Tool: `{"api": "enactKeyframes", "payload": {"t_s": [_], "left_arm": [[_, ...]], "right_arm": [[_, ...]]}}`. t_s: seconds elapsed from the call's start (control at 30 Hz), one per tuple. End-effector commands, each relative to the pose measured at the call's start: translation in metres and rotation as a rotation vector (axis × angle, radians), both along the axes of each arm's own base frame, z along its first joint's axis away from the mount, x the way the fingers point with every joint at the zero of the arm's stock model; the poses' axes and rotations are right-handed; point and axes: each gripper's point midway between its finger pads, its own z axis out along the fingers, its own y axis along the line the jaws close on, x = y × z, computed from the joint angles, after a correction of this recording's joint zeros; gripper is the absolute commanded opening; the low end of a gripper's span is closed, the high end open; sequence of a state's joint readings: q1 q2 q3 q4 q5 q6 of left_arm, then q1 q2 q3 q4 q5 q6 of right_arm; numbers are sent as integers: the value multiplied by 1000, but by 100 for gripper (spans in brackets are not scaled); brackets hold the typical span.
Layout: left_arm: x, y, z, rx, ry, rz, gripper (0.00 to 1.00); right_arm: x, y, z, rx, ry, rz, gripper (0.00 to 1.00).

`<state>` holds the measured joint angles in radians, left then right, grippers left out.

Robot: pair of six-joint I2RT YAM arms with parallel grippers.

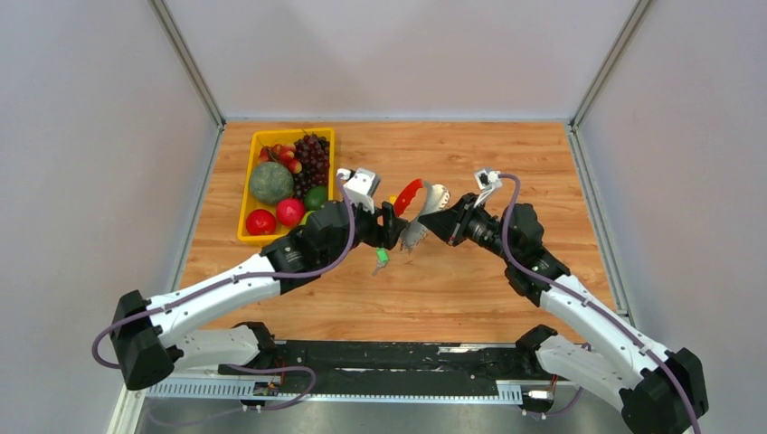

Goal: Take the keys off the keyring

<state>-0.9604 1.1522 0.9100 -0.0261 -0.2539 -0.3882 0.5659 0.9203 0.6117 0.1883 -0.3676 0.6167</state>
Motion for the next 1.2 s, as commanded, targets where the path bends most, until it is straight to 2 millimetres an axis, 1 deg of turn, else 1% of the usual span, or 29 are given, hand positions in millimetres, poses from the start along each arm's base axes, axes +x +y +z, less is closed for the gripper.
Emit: {"api": "enactKeyframes", "payload": {"t_s": [0.0,0.03,0.07,0.17,0.2,0.23,0.27,0.3,0.33,0.37,0.4,0.43,0.47,0.5,0.53,0.6,0.63,0.67,0.7,0.73,0.77,0.8,0.9,0.93,0.97,1.0,1.03,1.13,1.17], "left_arm": [[-18,11,37,-163,-24,-22,90],[-21,14,31,-156,-15,-28,98],[-25,20,38,-173,-28,-33,99],[-35,37,28,-149,-19,-39,100],[-37,40,25,-142,-24,-44,100],[-43,43,20,-144,-28,-63,100],[-45,43,19,-149,-48,-77,100],[-51,44,10,-151,-53,-110,100],[-53,42,16,-174,-97,-131,100],[-58,42,1,-167,-97,-160,99],[-58,41,6,-192,-139,-171,98],[-61,42,-7,-185,-140,-180,95],[-60,42,-2,-207,-176,-180,94],[-60,43,-12,-201,-179,-179,93],[-59,44,-14,-206,-208,-180,92],[-59,44,-14,-220,-255,-186,91],[-58,42,-9,-239,-280,-190,91],[-58,42,-13,-231,-289,-194,91],[-58,39,-10,-232,-308,-210,91],[-61,34,-12,-225,-311,-239,89],[-62,31,-8,-230,-337,-257,87],[-67,26,-8,-229,-342,-302,84],[-79,16,3,-248,-415,-401,77],[-85,12,3,-249,-424,-442,73],[-87,10,8,-257,-451,-461,72],[-91,8,8,-256,-459,-489,71],[-92,7,12,-259,-478,-499,70],[-93,6,12,-252,-490,-509,68],[-92,5,14,-250,-496,-509,65]], "right_arm": [[10,-17,43,68,-131,-116,0],[10,-19,44,67,-138,-127,0],[10,-21,46,63,-150,-133,0],[10,-25,54,46,-172,-149,0],[10,-26,58,43,-181,-148,0],[9,-25,62,42,-189,-143,0],[8,-25,66,41,-198,-137,0],[7,-24,71,43,-208,-129,0],[6,-24,77,46,-222,-122,0],[5,-23,82,48,-225,-114,0],[5,-22,86,52,-230,-107,0],[3,-21,90,54,-235,-98,0],[2,-19,95,58,-241,-86,0],[0,-17,100,63,-247,-71,0],[-2,-15,104,68,-251,-54,0],[-7,-11,112,77,-264,-14,0],[-11,-8,116,81,-270,10,0],[-14,-6,119,83,-277,34,0],[-16,-5,121,85,-280,53,0],[-20,-2,123,86,-286,79,0],[-22,-1,124,87,-288,92,0],[-26,1,125,87,-290,118,0],[-33,5,126,85,-298,172,0],[-35,6,126,85,-302,184,0],[-37,6,127,85,-304,193,0],[-38,6,126,83,-306,199,0],[-39,6,126,84,-307,206,0],[-43,7,125,83,-309,228,0],[-44,8,125,83,-308,234,0]]}}
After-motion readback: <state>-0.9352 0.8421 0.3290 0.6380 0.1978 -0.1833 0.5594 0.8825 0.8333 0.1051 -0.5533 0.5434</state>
